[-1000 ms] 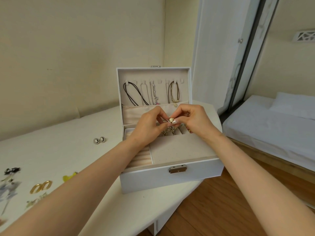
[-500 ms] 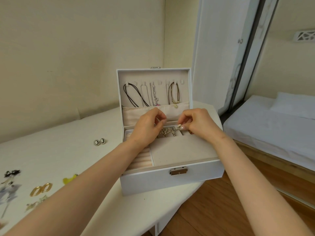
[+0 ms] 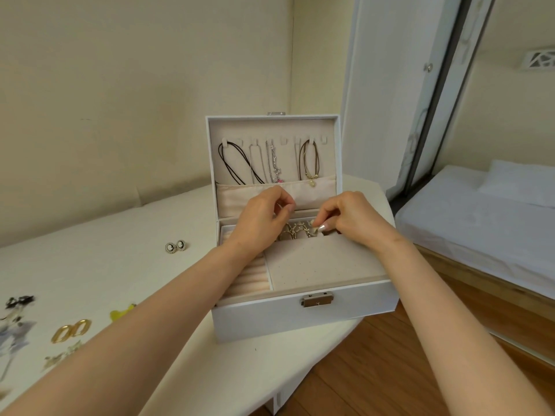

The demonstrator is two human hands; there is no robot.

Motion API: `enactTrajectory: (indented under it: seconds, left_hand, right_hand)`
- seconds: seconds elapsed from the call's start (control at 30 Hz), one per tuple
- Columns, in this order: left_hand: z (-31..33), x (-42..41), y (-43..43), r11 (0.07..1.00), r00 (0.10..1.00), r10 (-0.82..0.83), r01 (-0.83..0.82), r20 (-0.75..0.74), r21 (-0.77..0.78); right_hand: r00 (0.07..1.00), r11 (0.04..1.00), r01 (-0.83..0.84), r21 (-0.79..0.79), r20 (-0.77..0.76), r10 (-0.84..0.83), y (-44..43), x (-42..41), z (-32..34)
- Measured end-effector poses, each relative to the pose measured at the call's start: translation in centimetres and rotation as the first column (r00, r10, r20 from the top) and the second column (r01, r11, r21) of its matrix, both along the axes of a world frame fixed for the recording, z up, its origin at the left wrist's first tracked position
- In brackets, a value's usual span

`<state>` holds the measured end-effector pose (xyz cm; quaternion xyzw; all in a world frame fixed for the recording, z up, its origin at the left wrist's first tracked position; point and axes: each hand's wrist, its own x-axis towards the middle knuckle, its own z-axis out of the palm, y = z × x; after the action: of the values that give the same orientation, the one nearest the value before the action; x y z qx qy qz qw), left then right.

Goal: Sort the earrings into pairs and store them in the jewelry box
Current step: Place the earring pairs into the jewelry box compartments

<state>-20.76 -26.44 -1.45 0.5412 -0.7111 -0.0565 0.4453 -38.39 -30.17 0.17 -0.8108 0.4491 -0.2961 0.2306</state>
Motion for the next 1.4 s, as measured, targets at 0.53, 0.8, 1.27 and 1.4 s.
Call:
enactTrajectory:
  seconds: [0.53, 0.8, 1.27, 1.4]
  left_hand:
    - [2.6, 0.1, 2.2, 0.985, 1.0, -0.022, 0.022, 0.007, -0.172]
    - [3.6, 7.8, 6.4, 0.953, 0.981, 0.184, -0.194, -0.064, -0.232]
    - [-3.2, 17.5, 4.9, 0.798, 0.871, 0.439, -0.49, 0.22, 0.349]
    - [-4.1, 17.7, 3.7, 0.756, 0.864, 0.417, -0.502, 0.282, 0.42]
  right_hand:
    - [0.987, 0.987, 0.039, -0.158, -0.146, -0.062, -0.4, 0.9, 0.1]
    - [0.999, 0.976, -0.037, -0.214, -0.028, 0.031, 2.8, 4.1, 3.7]
    - [0.851, 0.906, -0.393, -0.158, -0.435, 0.294, 4.5, 20.8, 2.2]
    - [0.742, 0.914, -0.396, -0.086, -0.617, 0.263, 4.2, 23.2, 0.3]
